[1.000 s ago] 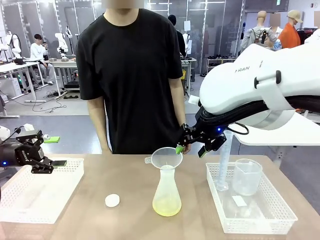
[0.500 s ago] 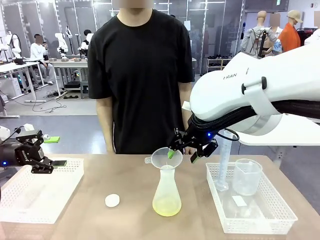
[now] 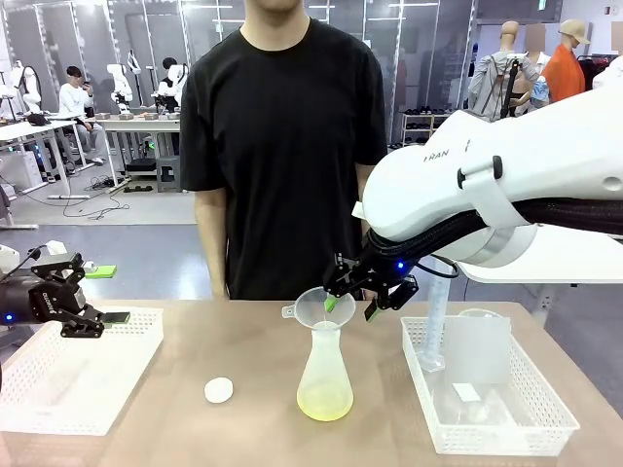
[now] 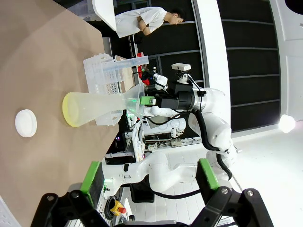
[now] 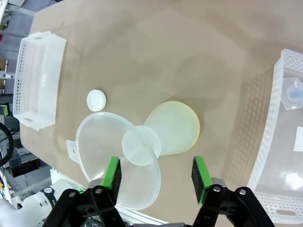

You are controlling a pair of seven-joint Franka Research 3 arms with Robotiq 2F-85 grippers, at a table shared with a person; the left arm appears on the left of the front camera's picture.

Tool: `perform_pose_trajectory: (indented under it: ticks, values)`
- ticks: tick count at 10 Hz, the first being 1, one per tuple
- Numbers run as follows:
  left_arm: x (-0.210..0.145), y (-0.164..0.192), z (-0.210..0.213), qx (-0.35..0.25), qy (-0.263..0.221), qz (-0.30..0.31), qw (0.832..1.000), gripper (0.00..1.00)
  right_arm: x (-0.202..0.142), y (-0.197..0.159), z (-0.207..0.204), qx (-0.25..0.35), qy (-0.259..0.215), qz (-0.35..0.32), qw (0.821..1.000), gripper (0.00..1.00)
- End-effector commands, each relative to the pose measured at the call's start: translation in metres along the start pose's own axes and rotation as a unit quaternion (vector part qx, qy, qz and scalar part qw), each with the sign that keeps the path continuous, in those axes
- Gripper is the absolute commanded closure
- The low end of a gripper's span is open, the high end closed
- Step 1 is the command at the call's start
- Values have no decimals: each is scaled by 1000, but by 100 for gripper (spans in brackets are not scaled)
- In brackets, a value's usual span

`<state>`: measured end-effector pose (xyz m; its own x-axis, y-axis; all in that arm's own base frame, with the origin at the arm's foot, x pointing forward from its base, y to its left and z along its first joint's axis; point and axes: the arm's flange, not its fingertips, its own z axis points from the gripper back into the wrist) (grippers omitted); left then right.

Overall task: Prepare the solutions needed for the experiment.
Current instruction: Once the solution is in the Big flask , pick up the Plastic Funnel and place it back into the right Organizing basket.

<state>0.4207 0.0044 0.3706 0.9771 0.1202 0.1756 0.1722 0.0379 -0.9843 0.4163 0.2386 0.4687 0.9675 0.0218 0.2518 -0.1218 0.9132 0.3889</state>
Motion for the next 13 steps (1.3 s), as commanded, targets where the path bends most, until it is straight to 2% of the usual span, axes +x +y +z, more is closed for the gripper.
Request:
perform_pose_trajectory:
  ticks: [1,2,5,7,13]
  values:
    - [0,-1,0,-1,0,-3,1000,0,4,9,1,-4,-6,-25,1000,49]
    - [0,-1,0,-1,0,-3,1000,0,3,10,2,-5,-3,-26,1000,55]
    - [0,-1,0,-1,0,-3,1000,0,4,9,1,-5,10,-41,999,86]
    - [0,-1,0,-1,0,-3,1000,0,4,8,-1,-9,14,-46,999,100]
    - [0,-1,0,-1,0,-3,1000,0,0,2,0,0,12,-29,999,100]
